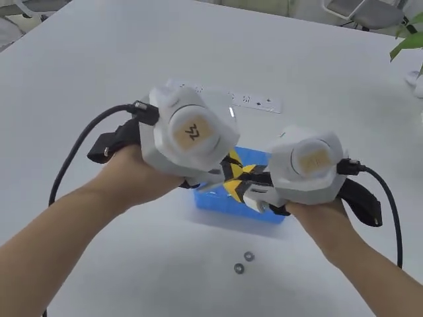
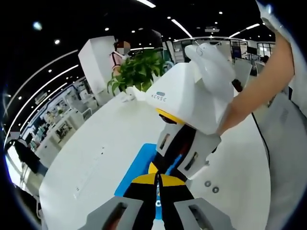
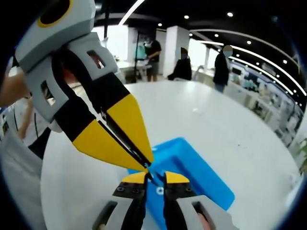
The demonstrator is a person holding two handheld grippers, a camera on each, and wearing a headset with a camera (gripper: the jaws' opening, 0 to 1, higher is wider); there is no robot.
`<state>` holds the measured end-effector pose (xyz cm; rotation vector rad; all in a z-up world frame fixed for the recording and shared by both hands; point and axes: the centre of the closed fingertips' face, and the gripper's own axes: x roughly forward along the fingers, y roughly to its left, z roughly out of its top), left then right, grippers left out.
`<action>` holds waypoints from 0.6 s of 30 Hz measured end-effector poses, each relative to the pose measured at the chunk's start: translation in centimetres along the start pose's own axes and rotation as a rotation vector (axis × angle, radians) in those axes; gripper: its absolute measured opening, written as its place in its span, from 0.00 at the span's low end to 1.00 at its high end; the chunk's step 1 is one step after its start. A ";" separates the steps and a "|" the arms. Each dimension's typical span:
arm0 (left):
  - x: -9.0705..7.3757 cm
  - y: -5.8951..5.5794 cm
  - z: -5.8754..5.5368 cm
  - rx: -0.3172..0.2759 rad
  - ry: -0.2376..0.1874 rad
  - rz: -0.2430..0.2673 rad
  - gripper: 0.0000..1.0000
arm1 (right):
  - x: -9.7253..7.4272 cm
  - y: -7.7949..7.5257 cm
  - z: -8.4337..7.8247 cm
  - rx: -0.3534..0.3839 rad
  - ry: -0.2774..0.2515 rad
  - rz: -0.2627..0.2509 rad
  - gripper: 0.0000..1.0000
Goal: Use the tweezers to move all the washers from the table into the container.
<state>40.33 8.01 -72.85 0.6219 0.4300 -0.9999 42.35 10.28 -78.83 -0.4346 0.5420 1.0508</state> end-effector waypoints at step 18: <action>-4.6 -4.2 5.4 0.089 -0.089 -0.022 0.00 | -7.4 3.1 2.2 0.036 -0.117 -0.031 0.11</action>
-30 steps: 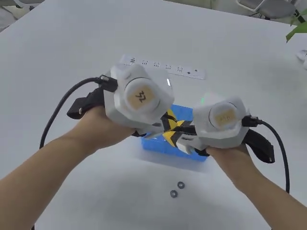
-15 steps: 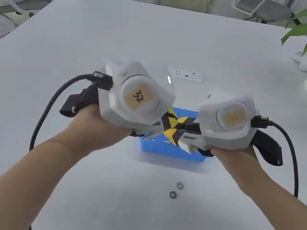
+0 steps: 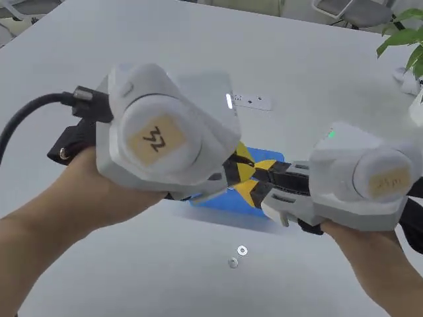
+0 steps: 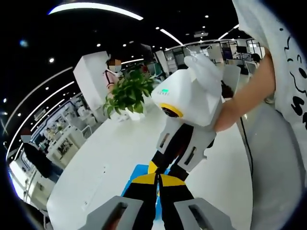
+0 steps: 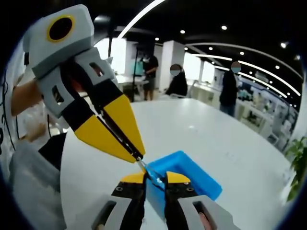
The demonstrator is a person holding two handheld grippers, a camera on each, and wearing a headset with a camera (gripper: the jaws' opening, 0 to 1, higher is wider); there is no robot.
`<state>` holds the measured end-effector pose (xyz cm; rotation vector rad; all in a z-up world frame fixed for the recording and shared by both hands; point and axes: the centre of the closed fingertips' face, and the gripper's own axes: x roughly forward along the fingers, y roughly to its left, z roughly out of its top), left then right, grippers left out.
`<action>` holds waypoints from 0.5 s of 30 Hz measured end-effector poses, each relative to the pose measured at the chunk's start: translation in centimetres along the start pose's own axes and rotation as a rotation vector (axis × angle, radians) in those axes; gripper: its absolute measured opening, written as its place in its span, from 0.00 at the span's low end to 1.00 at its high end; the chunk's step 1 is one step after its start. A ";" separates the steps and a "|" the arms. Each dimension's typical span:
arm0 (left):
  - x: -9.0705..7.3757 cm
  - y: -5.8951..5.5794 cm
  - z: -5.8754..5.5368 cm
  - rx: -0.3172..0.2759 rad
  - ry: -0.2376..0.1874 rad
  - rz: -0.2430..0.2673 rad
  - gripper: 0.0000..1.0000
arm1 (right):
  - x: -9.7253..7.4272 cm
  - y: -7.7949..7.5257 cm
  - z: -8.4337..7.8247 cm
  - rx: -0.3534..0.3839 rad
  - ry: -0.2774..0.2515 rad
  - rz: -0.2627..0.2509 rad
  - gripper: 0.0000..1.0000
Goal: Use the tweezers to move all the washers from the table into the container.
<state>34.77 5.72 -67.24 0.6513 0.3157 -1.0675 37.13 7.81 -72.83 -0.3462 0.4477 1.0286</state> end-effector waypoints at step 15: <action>1.7 -3.3 -0.8 -0.073 -0.013 -0.081 0.00 | -1.3 2.4 -3.1 0.087 0.040 -0.004 0.09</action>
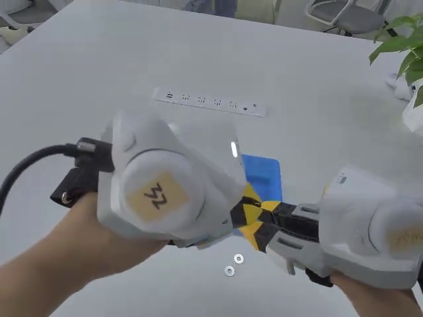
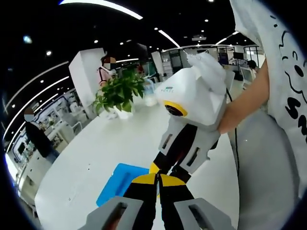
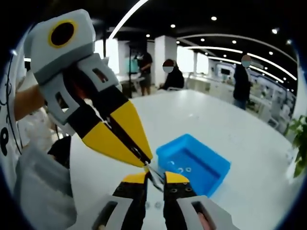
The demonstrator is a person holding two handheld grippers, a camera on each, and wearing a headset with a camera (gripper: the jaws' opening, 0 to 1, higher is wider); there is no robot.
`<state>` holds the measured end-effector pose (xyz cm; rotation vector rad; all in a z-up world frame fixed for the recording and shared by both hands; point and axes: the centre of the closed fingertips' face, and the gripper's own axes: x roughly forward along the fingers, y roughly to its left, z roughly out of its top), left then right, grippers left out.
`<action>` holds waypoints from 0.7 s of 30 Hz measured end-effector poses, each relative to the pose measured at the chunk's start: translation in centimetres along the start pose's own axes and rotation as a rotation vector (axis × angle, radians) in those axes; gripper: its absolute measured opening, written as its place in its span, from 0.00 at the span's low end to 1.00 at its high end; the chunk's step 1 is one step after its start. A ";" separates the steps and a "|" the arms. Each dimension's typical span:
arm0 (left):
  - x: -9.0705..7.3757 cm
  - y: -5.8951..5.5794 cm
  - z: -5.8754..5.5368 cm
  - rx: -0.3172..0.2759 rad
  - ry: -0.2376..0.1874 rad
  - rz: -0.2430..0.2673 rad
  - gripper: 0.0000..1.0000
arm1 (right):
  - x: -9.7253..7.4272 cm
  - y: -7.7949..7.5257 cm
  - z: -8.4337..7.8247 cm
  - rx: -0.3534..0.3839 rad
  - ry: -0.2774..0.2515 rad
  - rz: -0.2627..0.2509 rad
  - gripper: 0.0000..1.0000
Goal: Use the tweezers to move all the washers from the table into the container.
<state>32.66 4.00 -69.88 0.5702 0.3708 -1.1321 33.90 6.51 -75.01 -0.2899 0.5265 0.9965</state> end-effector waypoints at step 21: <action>2.8 -1.2 -4.2 -0.112 0.048 -0.054 0.00 | 2.5 0.3 -4.3 0.061 0.088 0.028 0.09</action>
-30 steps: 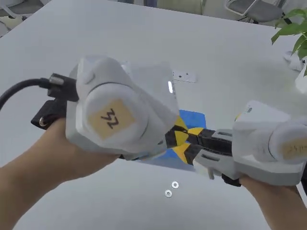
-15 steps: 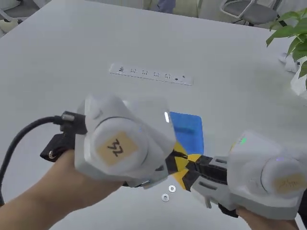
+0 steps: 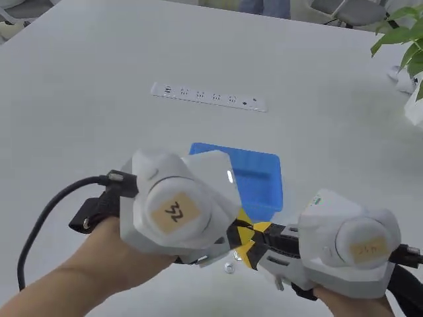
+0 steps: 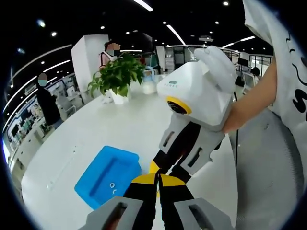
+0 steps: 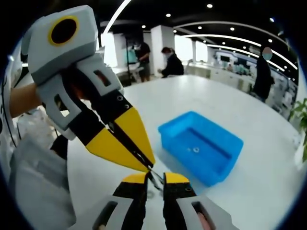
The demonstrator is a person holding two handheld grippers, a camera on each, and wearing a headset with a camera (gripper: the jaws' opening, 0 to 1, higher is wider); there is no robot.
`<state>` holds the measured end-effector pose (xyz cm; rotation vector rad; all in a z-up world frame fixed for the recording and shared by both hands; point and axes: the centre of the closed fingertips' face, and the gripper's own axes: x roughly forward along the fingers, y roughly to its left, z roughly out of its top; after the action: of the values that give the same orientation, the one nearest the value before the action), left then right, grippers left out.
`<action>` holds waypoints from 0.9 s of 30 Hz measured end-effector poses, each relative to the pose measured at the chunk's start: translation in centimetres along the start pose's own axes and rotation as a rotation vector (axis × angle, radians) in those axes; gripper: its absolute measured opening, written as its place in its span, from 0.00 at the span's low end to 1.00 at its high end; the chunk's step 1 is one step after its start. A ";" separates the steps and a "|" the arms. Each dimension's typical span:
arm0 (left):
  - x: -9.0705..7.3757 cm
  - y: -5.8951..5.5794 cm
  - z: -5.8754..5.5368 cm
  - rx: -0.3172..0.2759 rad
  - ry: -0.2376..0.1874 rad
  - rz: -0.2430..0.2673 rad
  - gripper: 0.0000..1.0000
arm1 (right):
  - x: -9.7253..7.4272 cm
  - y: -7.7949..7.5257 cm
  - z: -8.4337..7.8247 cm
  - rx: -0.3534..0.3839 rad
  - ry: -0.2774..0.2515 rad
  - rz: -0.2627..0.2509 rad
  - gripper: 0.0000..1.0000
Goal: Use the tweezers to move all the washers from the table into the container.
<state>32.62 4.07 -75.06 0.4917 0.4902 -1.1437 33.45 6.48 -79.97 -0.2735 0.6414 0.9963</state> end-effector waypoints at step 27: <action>0.5 0.3 -0.5 -0.008 0.014 0.013 0.00 | 0.6 -0.3 -0.5 0.017 0.005 0.011 0.07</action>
<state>32.98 4.11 -75.70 0.4957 0.5034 -1.1259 33.72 6.54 -80.76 -0.2574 0.6566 1.0006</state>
